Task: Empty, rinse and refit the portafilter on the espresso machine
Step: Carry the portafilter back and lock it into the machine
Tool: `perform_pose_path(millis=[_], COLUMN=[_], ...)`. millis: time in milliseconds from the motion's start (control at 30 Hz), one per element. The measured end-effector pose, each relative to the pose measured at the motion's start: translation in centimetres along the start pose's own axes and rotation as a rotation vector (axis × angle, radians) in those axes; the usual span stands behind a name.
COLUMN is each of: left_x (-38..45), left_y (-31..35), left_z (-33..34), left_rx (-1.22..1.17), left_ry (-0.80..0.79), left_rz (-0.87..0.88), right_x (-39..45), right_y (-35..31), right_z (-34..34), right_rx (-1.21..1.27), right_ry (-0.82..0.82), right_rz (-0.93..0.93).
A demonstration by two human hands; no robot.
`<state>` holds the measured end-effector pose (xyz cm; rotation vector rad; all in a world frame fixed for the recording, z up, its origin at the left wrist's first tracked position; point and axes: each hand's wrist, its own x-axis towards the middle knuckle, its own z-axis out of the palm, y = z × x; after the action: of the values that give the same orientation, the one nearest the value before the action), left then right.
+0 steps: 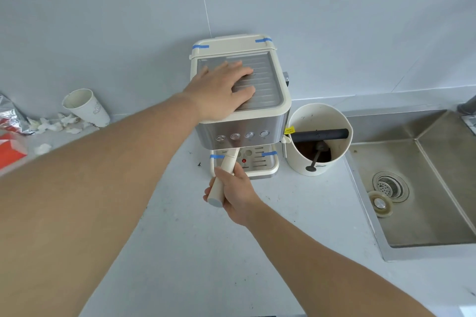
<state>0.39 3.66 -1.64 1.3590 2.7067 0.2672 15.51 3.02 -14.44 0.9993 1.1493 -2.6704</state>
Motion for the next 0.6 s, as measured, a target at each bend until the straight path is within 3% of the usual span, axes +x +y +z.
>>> perform_pose_path(millis=[133,600], left_x=[-0.4,-0.7], left_y=[1.5,1.1], left_z=[0.8,0.5], left_rx=[-0.067,-0.112], left_ry=[0.071,0.105], left_rz=[-0.113,-0.075], right_x=[-0.2,-0.2], right_y=[-0.6,-2.8], right_z=[-0.1,-4.0], right_rx=[-0.093,-0.344], right_ry=[-0.025,-0.185], right_rz=[0.062,0.099])
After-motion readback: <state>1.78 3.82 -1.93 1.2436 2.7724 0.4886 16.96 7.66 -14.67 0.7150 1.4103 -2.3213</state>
